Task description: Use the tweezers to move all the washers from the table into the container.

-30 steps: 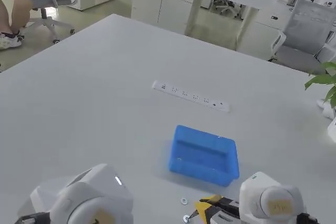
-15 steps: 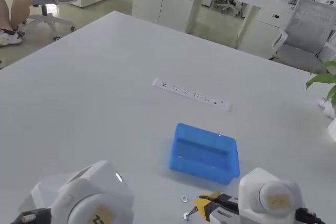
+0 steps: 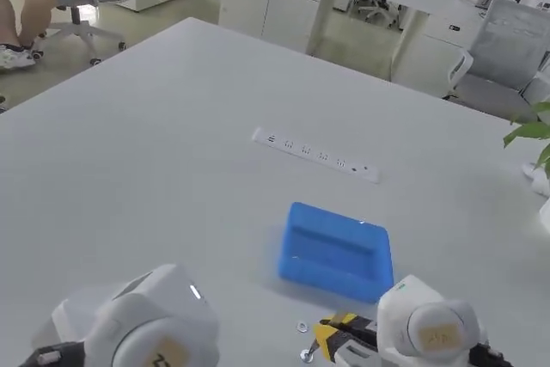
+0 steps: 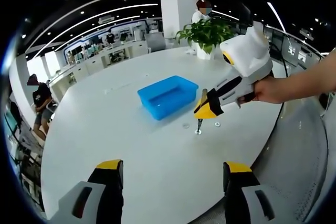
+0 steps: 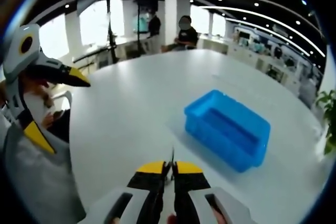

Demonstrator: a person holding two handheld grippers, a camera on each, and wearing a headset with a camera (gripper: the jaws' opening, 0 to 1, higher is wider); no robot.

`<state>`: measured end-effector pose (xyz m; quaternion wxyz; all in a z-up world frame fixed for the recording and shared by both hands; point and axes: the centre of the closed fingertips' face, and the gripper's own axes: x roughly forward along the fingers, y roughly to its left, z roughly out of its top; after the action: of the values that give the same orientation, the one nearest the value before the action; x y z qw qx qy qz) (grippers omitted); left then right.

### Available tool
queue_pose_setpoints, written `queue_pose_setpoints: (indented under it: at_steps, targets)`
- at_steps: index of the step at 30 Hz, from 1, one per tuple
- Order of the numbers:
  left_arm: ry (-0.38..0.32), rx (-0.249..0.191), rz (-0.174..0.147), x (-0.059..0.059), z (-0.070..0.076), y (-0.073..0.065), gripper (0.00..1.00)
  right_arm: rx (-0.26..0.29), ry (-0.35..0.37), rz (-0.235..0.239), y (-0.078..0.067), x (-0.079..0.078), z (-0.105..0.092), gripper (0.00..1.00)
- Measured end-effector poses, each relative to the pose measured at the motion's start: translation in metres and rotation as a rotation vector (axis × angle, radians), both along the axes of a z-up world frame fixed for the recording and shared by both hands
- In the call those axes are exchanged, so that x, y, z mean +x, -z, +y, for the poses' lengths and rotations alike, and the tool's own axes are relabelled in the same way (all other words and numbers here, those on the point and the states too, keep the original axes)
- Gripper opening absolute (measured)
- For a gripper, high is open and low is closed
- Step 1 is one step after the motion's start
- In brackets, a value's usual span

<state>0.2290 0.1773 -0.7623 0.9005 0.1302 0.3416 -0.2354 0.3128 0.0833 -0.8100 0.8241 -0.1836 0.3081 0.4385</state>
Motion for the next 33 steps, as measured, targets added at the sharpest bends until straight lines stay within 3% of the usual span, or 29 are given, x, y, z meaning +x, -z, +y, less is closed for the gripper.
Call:
queue_pose_setpoints:
  at_steps: [7,19,28,33]
  targets:
    - [0.001,0.005,-0.001,0.0,0.001,-0.001,0.79,0.013,0.019,-0.01,0.001,0.006,-0.002,0.01]
    - [-0.004,-0.002,-0.014,0.001,0.002,-0.005,0.81,0.0,0.021,0.019,0.002,0.006,-0.005,0.01]
    - [-0.001,-0.006,-0.015,0.001,0.0,-0.006,0.84,0.045,0.039,0.013,-0.02,0.014,-0.008,0.01]
    - [0.004,-0.014,0.0,0.0,-0.003,-0.003,0.86,0.057,0.04,0.026,-0.031,0.017,-0.007,0.01]
